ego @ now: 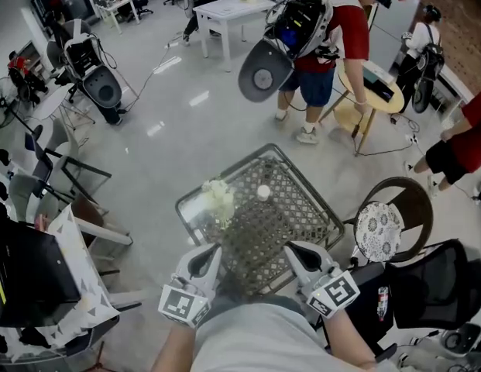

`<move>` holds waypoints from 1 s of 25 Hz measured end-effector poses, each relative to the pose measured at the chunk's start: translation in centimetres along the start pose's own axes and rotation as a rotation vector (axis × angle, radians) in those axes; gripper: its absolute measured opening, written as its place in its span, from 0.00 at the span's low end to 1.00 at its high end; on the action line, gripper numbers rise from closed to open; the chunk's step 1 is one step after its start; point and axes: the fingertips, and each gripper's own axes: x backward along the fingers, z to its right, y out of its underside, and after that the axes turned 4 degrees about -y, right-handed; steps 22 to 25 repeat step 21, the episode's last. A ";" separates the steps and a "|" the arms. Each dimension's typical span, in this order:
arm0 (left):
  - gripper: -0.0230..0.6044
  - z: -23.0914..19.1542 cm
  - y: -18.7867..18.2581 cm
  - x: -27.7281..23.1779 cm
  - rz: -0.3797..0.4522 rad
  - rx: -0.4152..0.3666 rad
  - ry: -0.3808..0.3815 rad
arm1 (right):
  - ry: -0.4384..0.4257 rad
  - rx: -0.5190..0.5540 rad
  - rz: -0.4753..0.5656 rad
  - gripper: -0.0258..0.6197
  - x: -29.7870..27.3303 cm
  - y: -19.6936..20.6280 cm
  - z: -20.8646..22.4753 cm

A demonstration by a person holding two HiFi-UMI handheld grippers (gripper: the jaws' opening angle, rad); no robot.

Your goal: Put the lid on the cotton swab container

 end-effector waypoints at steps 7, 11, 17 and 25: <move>0.05 -0.2 0.6 -0.2 -0.013 0.014 0.007 | 0.014 0.004 -0.008 0.04 0.0 0.2 -0.1; 0.05 -0.1 1.0 -0.7 -0.019 0.008 0.022 | 0.015 0.030 -0.026 0.04 -0.1 0.5 0.1; 0.05 -0.5 1.1 -1.2 -0.024 0.009 0.027 | 0.025 0.040 -0.028 0.04 -0.4 0.4 0.9; 0.05 -0.8 1.3 -1.3 -0.032 0.019 0.023 | 0.024 0.040 -0.027 0.04 -0.6 0.2 1.2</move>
